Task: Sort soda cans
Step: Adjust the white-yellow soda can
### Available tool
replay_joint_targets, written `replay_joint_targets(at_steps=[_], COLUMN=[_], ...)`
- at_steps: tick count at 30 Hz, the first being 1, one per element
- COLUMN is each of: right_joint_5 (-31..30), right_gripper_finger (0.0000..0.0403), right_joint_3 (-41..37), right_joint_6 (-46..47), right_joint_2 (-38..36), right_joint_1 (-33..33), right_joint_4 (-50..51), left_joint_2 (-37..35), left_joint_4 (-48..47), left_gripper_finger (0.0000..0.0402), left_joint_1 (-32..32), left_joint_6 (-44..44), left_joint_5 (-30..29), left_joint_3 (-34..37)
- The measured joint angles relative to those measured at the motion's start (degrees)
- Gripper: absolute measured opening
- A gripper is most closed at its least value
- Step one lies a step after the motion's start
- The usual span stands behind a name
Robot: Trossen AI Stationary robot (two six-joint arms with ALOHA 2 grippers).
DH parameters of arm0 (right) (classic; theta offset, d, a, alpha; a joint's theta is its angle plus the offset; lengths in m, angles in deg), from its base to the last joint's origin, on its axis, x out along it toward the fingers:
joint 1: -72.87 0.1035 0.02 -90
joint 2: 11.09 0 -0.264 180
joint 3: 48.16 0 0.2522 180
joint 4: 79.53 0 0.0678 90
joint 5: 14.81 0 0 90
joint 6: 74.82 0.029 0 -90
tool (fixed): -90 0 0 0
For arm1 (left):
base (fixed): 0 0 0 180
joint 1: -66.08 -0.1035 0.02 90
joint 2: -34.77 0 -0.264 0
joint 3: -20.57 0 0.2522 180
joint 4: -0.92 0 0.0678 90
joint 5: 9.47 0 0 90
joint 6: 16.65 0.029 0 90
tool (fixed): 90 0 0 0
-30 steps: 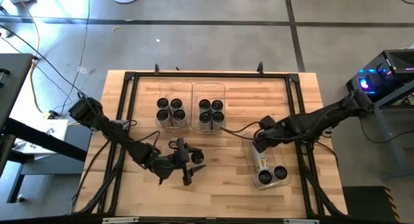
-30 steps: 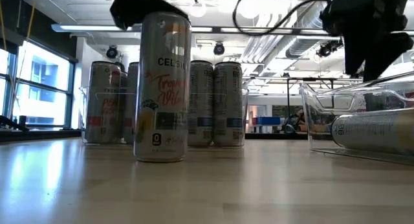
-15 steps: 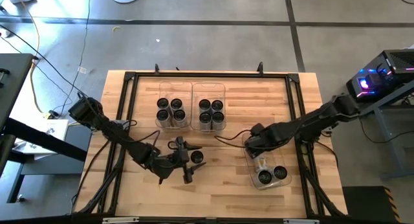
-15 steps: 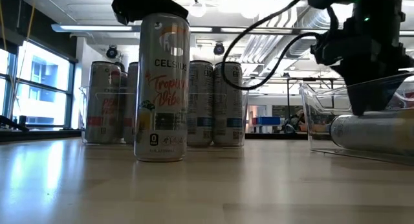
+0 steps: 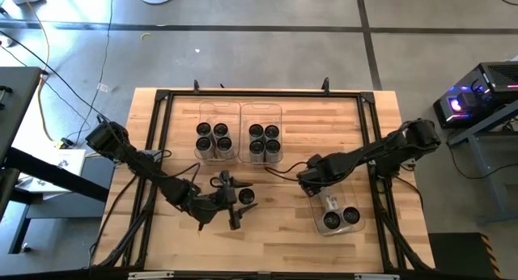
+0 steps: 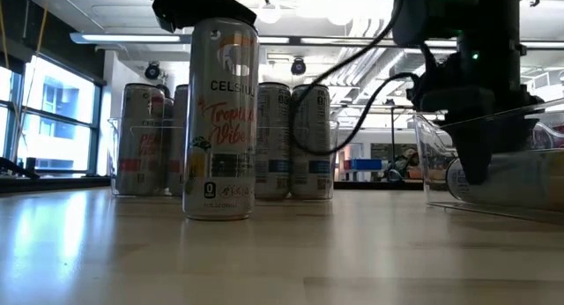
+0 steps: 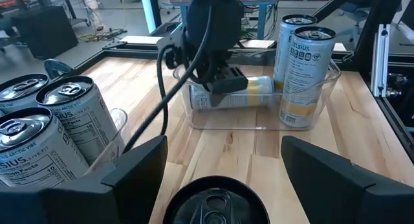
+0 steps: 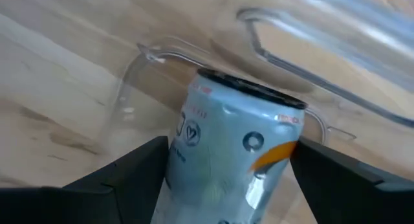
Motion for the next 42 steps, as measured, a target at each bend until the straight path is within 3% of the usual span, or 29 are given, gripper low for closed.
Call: replay_joint_targets(at_steps=[7,15,25,33,37,42], right_joint_5=[0.1,-3.4,-18.3,-35.9,-44.2,-51.5], right_gripper_finger=[0.03,0.0236,0.0236,0.0236,0.0236,0.0236], right_joint_3=[0.0,-0.3,-0.3,-0.3,-0.2,-0.2], right_joint_6=[-8.7,-10.4,-4.6,-4.4,-13.0,-37.3], right_joint_2=[2.3,-0.8,-17.2,-28.1,-30.1,-28.6], right_joint_1=[0.4,1.4,8.7,18.3,21.7,24.7], right_joint_4=[-1.0,-1.1,0.7,-0.3,-6.5,-27.7], left_joint_2=[0.0,0.0,0.0,0.0,0.5,4.4], left_joint_4=[0.0,0.0,0.8,10.2,16.2,25.3], left_gripper_finger=[0.0298,0.0298,0.0298,0.0298,0.0298,0.0298], left_joint_1=[0.0,0.0,0.0,1.0,0.3,-2.8], left_joint_6=[-0.5,-1.0,-0.9,12.9,20.0,25.0], left_joint_5=[0.0,0.0,-3.2,-10.4,-9.1,-1.7], left_joint_3=[0.0,0.0,0.0,0.0,0.0,0.0])
